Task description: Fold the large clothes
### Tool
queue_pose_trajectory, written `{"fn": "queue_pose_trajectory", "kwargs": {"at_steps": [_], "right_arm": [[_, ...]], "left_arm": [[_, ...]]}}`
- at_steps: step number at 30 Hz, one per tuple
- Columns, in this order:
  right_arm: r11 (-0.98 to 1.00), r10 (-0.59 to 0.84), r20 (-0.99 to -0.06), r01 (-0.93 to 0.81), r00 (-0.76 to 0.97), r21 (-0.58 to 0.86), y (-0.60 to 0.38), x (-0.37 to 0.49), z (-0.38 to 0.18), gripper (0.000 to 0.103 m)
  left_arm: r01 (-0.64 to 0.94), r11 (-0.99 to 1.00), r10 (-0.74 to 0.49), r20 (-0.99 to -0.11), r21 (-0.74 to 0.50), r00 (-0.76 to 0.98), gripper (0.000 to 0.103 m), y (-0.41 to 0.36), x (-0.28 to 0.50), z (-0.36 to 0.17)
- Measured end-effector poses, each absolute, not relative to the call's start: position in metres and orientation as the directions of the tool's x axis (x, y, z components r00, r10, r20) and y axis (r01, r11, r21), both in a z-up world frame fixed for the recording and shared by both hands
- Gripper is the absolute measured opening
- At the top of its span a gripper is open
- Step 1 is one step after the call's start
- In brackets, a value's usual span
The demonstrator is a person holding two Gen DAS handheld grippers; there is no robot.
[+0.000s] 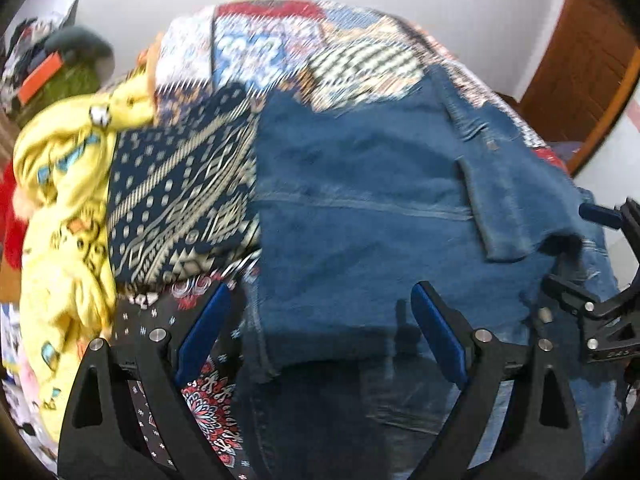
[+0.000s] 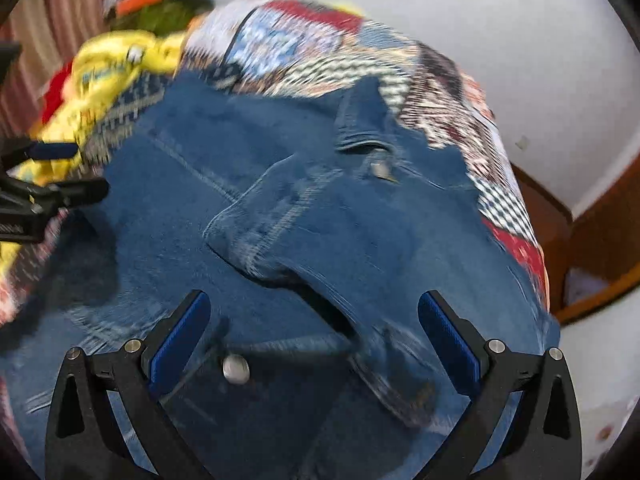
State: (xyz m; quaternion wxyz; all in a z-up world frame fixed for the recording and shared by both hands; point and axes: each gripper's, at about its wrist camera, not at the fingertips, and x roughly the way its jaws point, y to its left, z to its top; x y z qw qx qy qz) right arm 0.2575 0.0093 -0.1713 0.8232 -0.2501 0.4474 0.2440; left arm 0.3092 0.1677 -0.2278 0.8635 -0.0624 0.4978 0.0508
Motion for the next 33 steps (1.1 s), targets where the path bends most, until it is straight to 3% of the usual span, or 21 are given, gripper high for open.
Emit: {"fn": "queue_pose_trajectory", "kwargs": {"at_steps": [5, 9, 11, 15, 17, 19, 33], "right_arm": [[0.659, 0.094, -0.862, -0.680, 0.498, -0.321, 0.041, 0.266, -0.195, 0.101], [0.637, 0.121, -0.864, -0.706, 0.488, -0.309, 0.047, 0.273, -0.197, 0.095], [0.649, 0.146, -0.878, -0.714, 0.456, -0.263, 0.048, 0.280, -0.193, 0.068], [0.670, 0.209, -0.899, -0.726, 0.384, -0.154, 0.044, 0.283, -0.190, 0.044], [0.678, 0.227, -0.892, -0.721, 0.391, -0.143, 0.041, 0.273, -0.186, 0.024], [0.707, 0.232, -0.878, -0.692, 0.419, -0.143, 0.035, 0.271, -0.179, 0.014], [0.931, 0.305, -0.774, -0.345, 0.555, 0.119, -0.116, 0.278, -0.110, 0.010]], "left_arm": [[-0.149, 0.987, 0.009, -0.900, -0.062, 0.436, 0.092, 0.173, 0.316, -0.263], [-0.185, 0.977, -0.012, -0.892, -0.107, 0.453, 0.097, 0.180, 0.316, -0.273], [-0.197, 0.972, -0.023, -0.889, -0.126, 0.458, 0.099, 0.183, 0.315, -0.276], [-0.215, 0.966, -0.031, -0.886, -0.146, 0.463, 0.099, 0.186, 0.311, -0.278], [-0.222, 0.965, -0.022, -0.886, -0.140, 0.463, 0.099, 0.185, 0.309, -0.277], [-0.226, 0.967, -0.003, -0.887, -0.121, 0.462, 0.099, 0.181, 0.308, -0.276], [-0.262, 0.964, 0.077, -0.893, -0.047, 0.443, 0.099, 0.172, 0.308, -0.273]]}}
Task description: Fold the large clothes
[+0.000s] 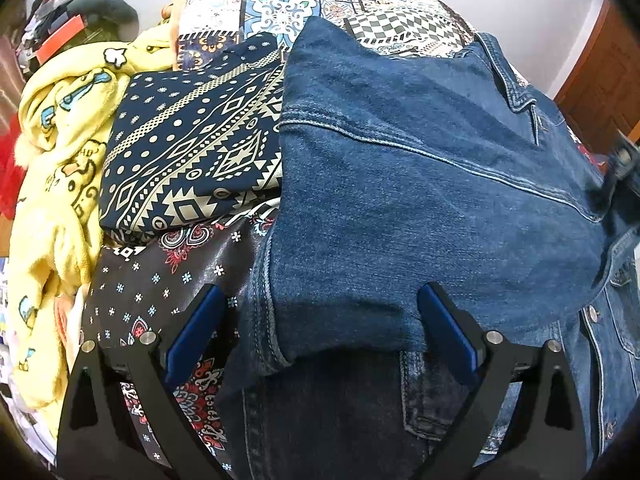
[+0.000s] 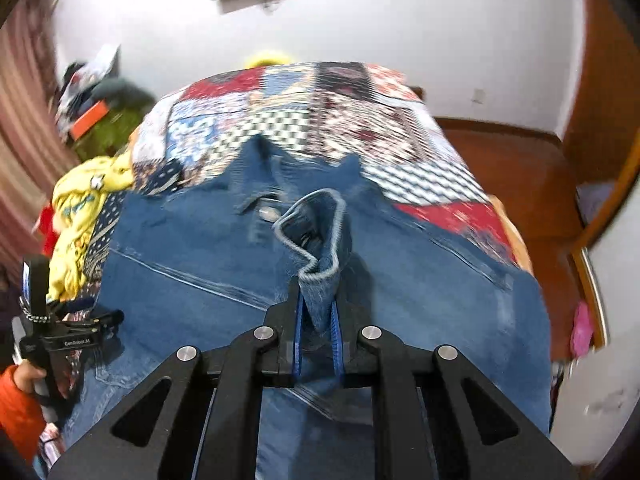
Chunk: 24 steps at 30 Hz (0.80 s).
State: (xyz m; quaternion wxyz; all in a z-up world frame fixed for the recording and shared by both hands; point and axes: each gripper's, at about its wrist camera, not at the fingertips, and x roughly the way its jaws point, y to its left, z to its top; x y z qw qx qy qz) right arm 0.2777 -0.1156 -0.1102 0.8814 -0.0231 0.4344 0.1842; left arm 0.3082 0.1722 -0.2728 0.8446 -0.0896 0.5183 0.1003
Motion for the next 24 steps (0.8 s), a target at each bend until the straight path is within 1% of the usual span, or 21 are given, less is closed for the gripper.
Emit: {"fn": "queue_pose_trajectory", "kwargs": {"at_steps": [4, 10, 12, 15, 16, 18, 19, 20, 21, 22, 23, 24], "right_arm": [[0.950, 0.293, -0.794, -0.256, 0.533, 0.179, -0.153, 0.272, -0.128, 0.010], [0.937, 0.349, -0.819, -0.197, 0.456, 0.290, -0.187, 0.263, -0.158, 0.010], [0.939, 0.344, -0.821, -0.193, 0.456, 0.286, -0.190, 0.259, -0.162, 0.011], [0.961, 0.274, -0.826, -0.171, 0.493, 0.216, -0.202, 0.253, -0.158, 0.012], [0.970, 0.242, -0.829, -0.156, 0.505, 0.188, -0.208, 0.252, -0.155, 0.012], [0.972, 0.235, -0.834, -0.143, 0.499, 0.188, -0.222, 0.251, -0.151, 0.014], [0.969, 0.245, -0.837, -0.126, 0.490, 0.210, -0.233, 0.250, -0.149, 0.020], [0.967, 0.253, -0.835, -0.110, 0.488, 0.229, -0.241, 0.249, -0.147, 0.030], [0.965, 0.256, -0.831, -0.087, 0.495, 0.246, -0.250, 0.247, -0.143, 0.036], [0.966, 0.246, -0.822, -0.060, 0.513, 0.252, -0.262, 0.243, -0.139, 0.048], [0.967, 0.234, -0.815, -0.041, 0.529, 0.251, -0.269, 0.240, -0.136, 0.056], [0.967, 0.221, -0.806, -0.017, 0.549, 0.254, -0.280, 0.236, -0.133, 0.058]], "left_arm": [[-0.275, 0.961, 0.097, -0.894, -0.030, 0.437, 0.099, 0.170, 0.308, -0.272], [-0.289, 0.957, 0.129, -0.899, 0.002, 0.419, 0.099, 0.166, 0.308, -0.270], [-0.292, 0.956, 0.142, -0.901, 0.018, 0.410, 0.099, 0.165, 0.308, -0.268], [-0.285, 0.958, 0.150, -0.909, 0.037, 0.389, 0.099, 0.161, 0.308, -0.260], [-0.271, 0.962, 0.141, -0.913, 0.035, 0.382, 0.099, 0.158, 0.308, -0.256], [-0.242, 0.970, 0.115, -0.913, 0.018, 0.391, 0.099, 0.151, 0.307, -0.246], [-0.233, 0.972, 0.114, -0.908, 0.018, 0.403, 0.099, 0.148, 0.306, -0.239], [-0.223, 0.974, 0.118, -0.901, 0.024, 0.418, 0.099, 0.143, 0.306, -0.232], [-0.207, 0.978, 0.123, -0.889, 0.033, 0.441, 0.099, 0.135, 0.306, -0.221], [-0.194, 0.980, 0.124, -0.879, 0.037, 0.460, 0.099, 0.129, 0.306, -0.213], [-0.182, 0.983, 0.123, -0.868, 0.038, 0.481, 0.099, 0.123, 0.306, -0.204], [-0.169, 0.985, 0.117, -0.855, 0.035, 0.505, 0.099, 0.116, 0.307, -0.195]]}}
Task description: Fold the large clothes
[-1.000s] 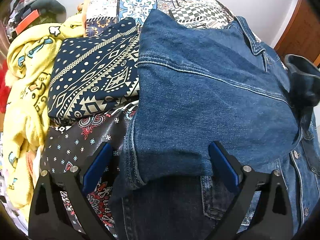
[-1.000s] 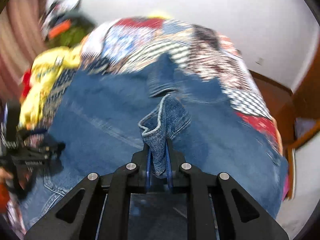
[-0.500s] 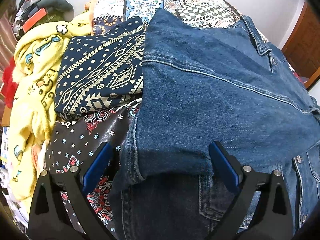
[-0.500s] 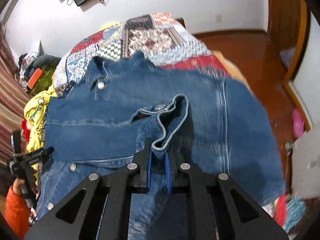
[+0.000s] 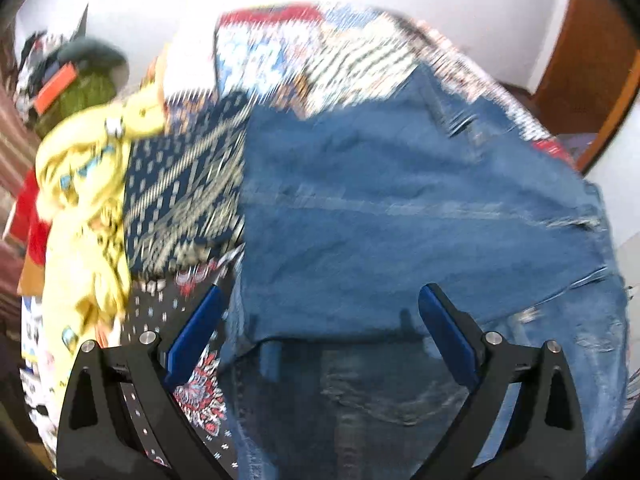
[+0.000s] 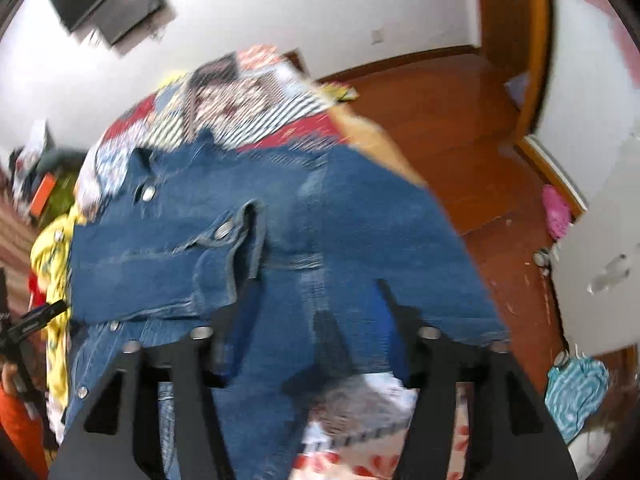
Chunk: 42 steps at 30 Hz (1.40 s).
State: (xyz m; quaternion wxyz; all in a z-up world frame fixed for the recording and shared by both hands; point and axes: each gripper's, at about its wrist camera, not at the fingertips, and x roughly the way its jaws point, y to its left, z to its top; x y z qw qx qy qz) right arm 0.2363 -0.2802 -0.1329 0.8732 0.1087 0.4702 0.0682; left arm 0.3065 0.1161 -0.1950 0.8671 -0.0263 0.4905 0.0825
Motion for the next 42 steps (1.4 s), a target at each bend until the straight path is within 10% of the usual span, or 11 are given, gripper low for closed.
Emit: {"fn": "queue_pose_trajectory", "kwargs": {"at_steps": [4, 22, 24, 30, 42], "right_arm": [[0.936, 0.245, -0.805, 0.085, 0.541, 0.343, -0.315, 0.223, -0.142, 0.075], [0.668, 0.364, -0.814, 0.482, 0.453, 0.567, -0.400, 0.254, -0.249, 0.075], [0.666, 0.332, -0.827, 0.508, 0.453, 0.546, -0.399, 0.259, -0.251, 0.071], [0.733, 0.165, -0.853, 0.517, 0.495, 0.442, -0.393, 0.264, -0.227, 0.015], [0.912, 0.231, -0.605, 0.047, 0.762, 0.408, -0.277, 0.263, -0.043, 0.009]], "left_arm": [[-0.110, 0.994, 0.057, -0.823, -0.007, 0.564, 0.099, 0.087, 0.307, -0.168], [-0.019, 0.993, -0.086, -0.828, -0.115, 0.554, 0.099, 0.029, 0.301, -0.175], [-0.034, 0.993, -0.077, -0.831, -0.115, 0.551, 0.099, 0.035, 0.298, -0.176], [-0.058, 0.993, -0.049, -0.830, -0.098, 0.556, 0.099, 0.047, 0.290, -0.177], [-0.012, 0.985, -0.129, -0.785, -0.171, 0.606, 0.099, 0.050, 0.274, -0.156]]}}
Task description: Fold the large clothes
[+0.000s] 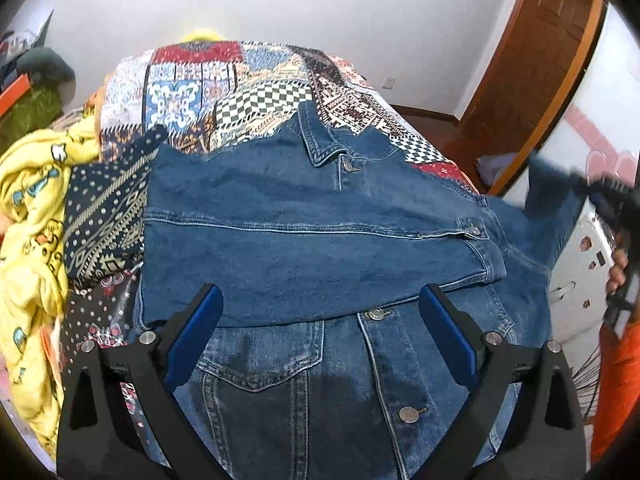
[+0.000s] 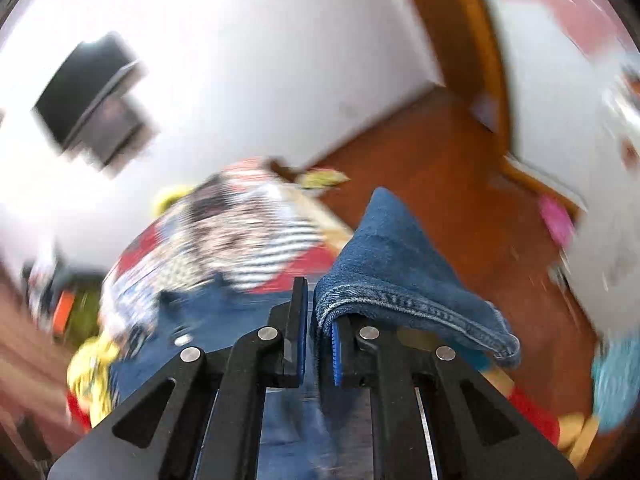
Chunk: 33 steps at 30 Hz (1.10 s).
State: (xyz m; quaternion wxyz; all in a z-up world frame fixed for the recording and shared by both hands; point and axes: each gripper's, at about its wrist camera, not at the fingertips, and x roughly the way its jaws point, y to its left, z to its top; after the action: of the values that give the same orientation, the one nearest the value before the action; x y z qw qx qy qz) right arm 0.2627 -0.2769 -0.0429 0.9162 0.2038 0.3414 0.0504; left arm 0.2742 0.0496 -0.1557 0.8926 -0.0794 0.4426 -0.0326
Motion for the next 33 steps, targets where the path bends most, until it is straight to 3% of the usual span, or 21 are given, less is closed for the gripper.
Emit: {"fn": "queue_pose_trajectory", "kwargs": {"at_steps": [3, 6, 10, 15, 19, 27, 33], "right_arm": [[0.917, 0.345, -0.583, -0.130, 0.736, 0.378, -0.215, 0.255, -0.032, 0.013], [0.887, 0.456, -0.632, -0.263, 0.627, 0.380, -0.165, 0.255, -0.052, 0.017], [0.871, 0.484, -0.730, -0.340, 0.483, 0.353, -0.132, 0.251, -0.086, 0.018], [0.891, 0.453, -0.728, -0.300, 0.515, 0.342, -0.159, 0.238, -0.086, 0.028], [0.926, 0.376, -0.719, -0.264, 0.584, 0.269, -0.182, 0.235, -0.076, 0.046], [0.978, 0.208, -0.769, -0.113, 0.605, 0.176, -0.243, 0.234, -0.092, 0.052], [0.980, 0.190, -0.819, -0.052, 0.541, 0.192, -0.267, 0.238, -0.127, 0.052]], "left_arm": [[0.001, 0.991, -0.107, -0.782, -0.135, 0.615, 0.099, 0.048, 0.269, -0.153], [0.003, 0.991, -0.108, -0.780, -0.134, 0.617, 0.099, 0.052, 0.263, -0.151], [0.004, 0.990, -0.113, -0.779, -0.140, 0.617, 0.099, 0.057, 0.259, -0.148], [0.033, 0.990, -0.126, -0.775, -0.135, 0.620, 0.099, 0.043, 0.270, -0.142], [0.099, 0.987, -0.162, -0.769, -0.128, 0.618, 0.099, 0.012, 0.291, -0.135], [0.319, 0.944, -0.256, -0.794, -0.083, 0.551, 0.099, -0.088, 0.349, -0.138], [0.443, 0.896, -0.255, -0.851, -0.029, 0.460, 0.099, -0.163, 0.389, -0.169]]}}
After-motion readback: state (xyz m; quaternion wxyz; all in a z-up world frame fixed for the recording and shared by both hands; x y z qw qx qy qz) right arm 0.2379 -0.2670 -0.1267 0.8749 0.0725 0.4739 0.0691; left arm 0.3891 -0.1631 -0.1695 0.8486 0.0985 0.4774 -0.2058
